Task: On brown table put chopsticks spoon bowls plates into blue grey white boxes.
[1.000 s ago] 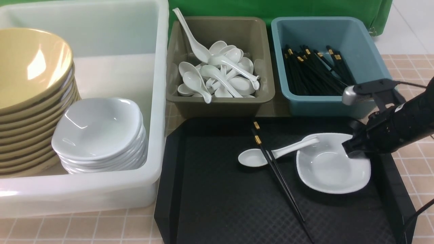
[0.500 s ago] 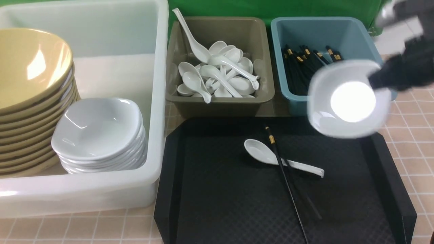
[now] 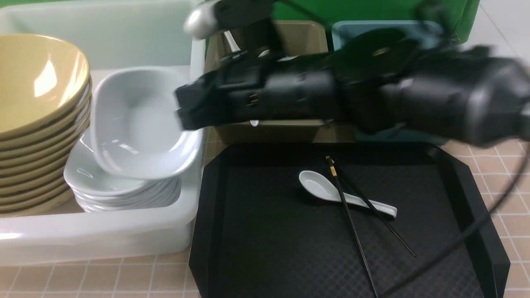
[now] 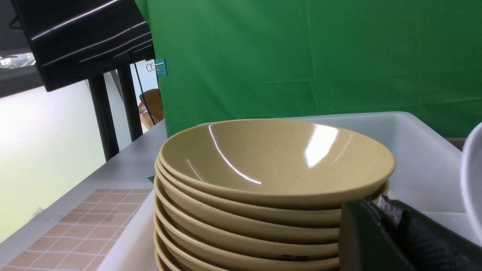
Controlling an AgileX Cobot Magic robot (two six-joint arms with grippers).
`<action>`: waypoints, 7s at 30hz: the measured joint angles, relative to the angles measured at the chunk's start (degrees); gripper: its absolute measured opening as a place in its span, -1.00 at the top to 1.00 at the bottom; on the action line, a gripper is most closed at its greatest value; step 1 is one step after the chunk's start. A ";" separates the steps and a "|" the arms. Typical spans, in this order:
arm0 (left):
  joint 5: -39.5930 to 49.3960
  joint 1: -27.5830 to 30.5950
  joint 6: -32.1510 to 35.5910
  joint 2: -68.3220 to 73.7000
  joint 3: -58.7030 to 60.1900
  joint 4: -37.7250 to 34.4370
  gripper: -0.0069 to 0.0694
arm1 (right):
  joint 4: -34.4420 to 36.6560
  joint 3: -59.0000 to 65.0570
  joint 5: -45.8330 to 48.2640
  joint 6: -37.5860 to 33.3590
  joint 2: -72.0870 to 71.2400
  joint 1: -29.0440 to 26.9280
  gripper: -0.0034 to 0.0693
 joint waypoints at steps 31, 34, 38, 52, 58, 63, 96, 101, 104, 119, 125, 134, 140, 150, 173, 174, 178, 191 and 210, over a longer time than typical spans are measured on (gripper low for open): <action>0.05 0.00 -3.56 -0.07 0.00 4.04 0.81 | -68.20 14.46 28.31 54.24 -6.77 -20.34 -0.45; 0.05 0.00 -3.56 -0.07 0.00 4.04 0.81 | -63.60 14.52 25.42 54.12 -3.45 -20.34 -0.46; 0.05 0.00 -3.56 -0.07 0.00 4.04 0.81 | -58.59 14.52 22.62 52.35 -1.06 -20.34 -0.46; 0.05 0.00 -3.56 -0.07 0.00 4.04 0.81 | -55.90 14.52 18.88 50.52 4.12 -20.34 0.41; 0.05 0.00 -3.56 -0.07 0.00 4.04 0.81 | -55.98 14.52 20.81 50.15 1.88 -20.34 0.65; 0.05 0.00 -3.56 -0.07 0.00 4.04 0.81 | -56.02 14.52 23.04 48.96 -2.44 -20.34 0.65; 0.46 0.00 -3.57 -0.07 0.00 4.10 0.81 | -55.57 -3.57 -12.67 34.61 2.04 -31.14 0.56; 0.46 0.00 -3.57 -0.07 0.00 4.27 0.81 | -55.57 -8.73 -0.50 33.81 7.88 -31.72 0.01; 0.46 0.00 -3.57 -0.07 0.00 4.27 0.81 | -55.57 -10.87 5.33 33.90 7.54 -31.72 -0.17; 0.45 0.00 -3.57 -0.07 0.00 4.54 0.81 | -58.74 -2.88 40.52 42.72 2.58 -20.92 -0.24; 0.45 0.00 -3.57 -0.07 0.00 4.54 0.81 | -59.62 3.14 34.02 42.72 4.46 -16.91 -0.24; 0.45 0.00 -3.57 -0.07 0.00 4.54 0.81 | -59.94 3.50 27.07 43.27 9.45 -16.51 0.38; 0.45 0.00 -3.57 -0.07 0.00 4.54 0.81 | -58.68 -0.38 33.29 42.29 5.53 -16.25 0.57; 0.01 -0.11 -3.57 -0.07 0.00 4.54 0.81 | -54.34 -14.51 -0.02 39.75 2.72 -15.99 0.57; -1.85 -3.19 -3.57 -0.07 0.00 4.64 0.81 | -61.37 -38.48 52.88 40.05 -1.25 -21.04 0.80; -1.85 -3.19 -3.57 -0.07 0.00 4.64 0.81 | -61.37 -38.48 52.97 40.05 -1.74 -21.04 0.80; -1.85 -3.19 -3.57 -0.07 0.00 4.64 0.81 | -56.28 -19.43 48.93 36.51 -14.43 -20.58 0.80; -1.85 -3.19 -3.57 -0.07 0.00 4.64 0.81 | -53.20 40.32 20.10 29.67 -54.04 -16.72 0.80; -1.69 -3.19 -3.57 -0.07 0.00 4.64 0.81 | -78.61 54.56 31.24 50.16 -94.92 -22.59 0.79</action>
